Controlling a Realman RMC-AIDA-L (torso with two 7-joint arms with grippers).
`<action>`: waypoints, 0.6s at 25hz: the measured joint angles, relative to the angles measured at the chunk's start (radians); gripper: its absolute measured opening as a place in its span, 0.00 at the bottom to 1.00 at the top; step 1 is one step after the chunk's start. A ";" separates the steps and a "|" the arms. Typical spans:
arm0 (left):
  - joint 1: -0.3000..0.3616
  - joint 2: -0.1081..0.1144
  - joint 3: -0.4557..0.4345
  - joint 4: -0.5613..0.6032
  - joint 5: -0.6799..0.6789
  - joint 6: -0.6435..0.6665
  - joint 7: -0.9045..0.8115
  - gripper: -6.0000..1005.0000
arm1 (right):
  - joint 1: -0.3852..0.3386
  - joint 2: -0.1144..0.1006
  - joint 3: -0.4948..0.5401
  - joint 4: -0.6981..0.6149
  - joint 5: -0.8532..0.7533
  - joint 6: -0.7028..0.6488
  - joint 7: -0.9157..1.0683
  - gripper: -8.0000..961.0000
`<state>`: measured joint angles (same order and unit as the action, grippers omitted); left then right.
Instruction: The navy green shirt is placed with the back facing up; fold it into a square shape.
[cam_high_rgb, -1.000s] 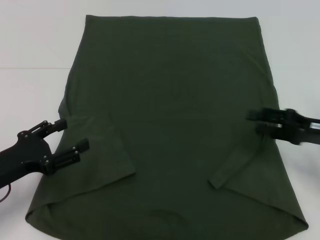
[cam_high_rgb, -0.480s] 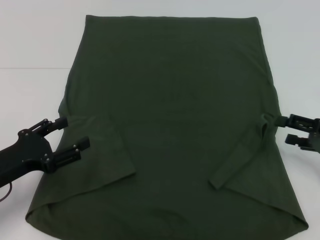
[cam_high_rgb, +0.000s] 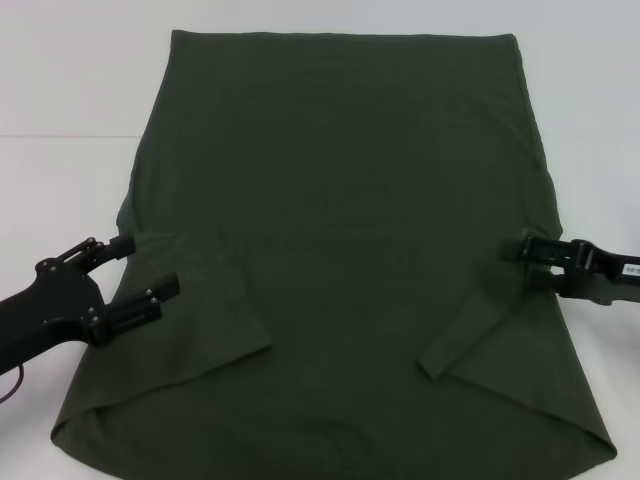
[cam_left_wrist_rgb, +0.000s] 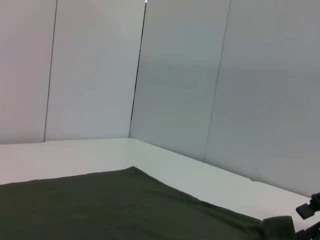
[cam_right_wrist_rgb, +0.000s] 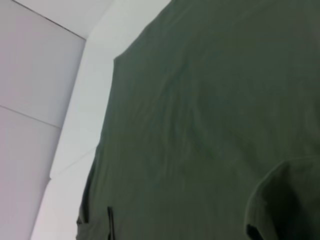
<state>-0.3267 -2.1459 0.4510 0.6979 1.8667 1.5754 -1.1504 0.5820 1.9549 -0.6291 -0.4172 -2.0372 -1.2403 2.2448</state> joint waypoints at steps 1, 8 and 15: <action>0.000 0.000 0.000 0.000 0.000 0.000 0.000 0.85 | 0.003 0.002 -0.008 0.001 0.000 0.007 0.000 0.96; 0.005 -0.001 0.000 -0.001 0.000 0.000 0.000 0.85 | 0.012 0.014 -0.026 -0.002 0.000 0.031 -0.001 0.96; 0.005 -0.002 0.000 -0.002 0.000 0.000 0.000 0.85 | 0.017 0.021 -0.029 0.002 0.000 0.037 -0.004 0.96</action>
<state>-0.3220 -2.1475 0.4510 0.6964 1.8668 1.5753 -1.1504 0.5988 1.9755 -0.6577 -0.4152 -2.0372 -1.2035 2.2411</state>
